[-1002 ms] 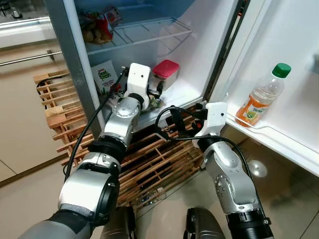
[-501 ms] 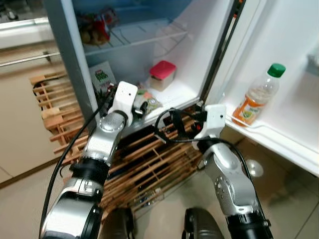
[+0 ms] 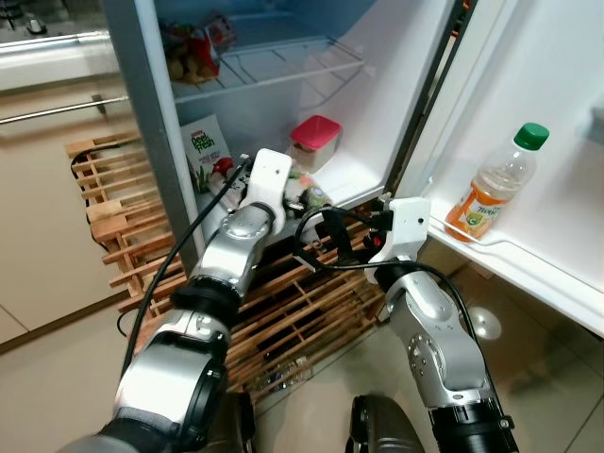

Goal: Restocking fridge

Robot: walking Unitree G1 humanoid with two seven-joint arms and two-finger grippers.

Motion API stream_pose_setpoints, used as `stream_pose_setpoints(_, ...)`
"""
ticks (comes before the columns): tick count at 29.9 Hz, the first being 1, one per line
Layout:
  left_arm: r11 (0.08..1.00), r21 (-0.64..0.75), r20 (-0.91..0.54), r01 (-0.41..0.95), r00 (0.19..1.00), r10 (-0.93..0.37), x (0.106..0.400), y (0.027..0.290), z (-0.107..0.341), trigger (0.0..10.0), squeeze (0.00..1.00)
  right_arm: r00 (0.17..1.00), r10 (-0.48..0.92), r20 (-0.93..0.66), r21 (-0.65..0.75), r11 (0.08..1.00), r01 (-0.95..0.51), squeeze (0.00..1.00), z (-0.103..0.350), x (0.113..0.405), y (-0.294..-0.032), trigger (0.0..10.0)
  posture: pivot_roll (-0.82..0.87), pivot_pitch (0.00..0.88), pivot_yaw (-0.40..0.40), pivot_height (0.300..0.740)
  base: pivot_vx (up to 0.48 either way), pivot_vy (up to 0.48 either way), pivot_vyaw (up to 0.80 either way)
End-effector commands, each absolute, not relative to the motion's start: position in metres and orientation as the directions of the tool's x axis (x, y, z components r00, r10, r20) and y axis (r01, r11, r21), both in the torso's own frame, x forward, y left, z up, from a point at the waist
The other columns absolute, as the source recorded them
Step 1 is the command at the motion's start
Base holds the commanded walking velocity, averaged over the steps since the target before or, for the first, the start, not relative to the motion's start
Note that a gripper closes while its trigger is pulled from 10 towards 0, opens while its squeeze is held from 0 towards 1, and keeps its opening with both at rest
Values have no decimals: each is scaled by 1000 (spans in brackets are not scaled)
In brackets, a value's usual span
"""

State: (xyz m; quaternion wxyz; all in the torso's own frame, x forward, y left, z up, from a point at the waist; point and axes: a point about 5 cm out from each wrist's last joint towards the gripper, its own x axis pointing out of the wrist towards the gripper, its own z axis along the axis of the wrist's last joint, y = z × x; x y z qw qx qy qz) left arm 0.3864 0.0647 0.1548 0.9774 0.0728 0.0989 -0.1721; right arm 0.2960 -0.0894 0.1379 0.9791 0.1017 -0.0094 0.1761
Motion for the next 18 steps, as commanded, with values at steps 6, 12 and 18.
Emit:
stream_pose_setpoints(6, 929, 157, -188, 336, 933, -306, 393, 54, 159, 10000, 0, 936, 344, 76, 187, 917, -353, 0, 145, 299, -89, 10000, -132, 0, -20, 652, 0, 0, 0)
stream_pose_setpoints(12, 917, 174, -16, 358, 932, -361, 395, 55, 195, 10000, 0, 942, 323, 92, 183, 924, -335, 0, 147, 296, -93, 10000, -128, 0, -14, 652, 0, 0, 0)
stream_pose_setpoints(18, 919, 150, 81, 365, 922, -380, 370, 77, 199, 10000, 0, 948, 297, 114, 166, 935, -313, 0, 150, 293, -98, 10000, -92, 0, -22, 652, 0, 0, 0)
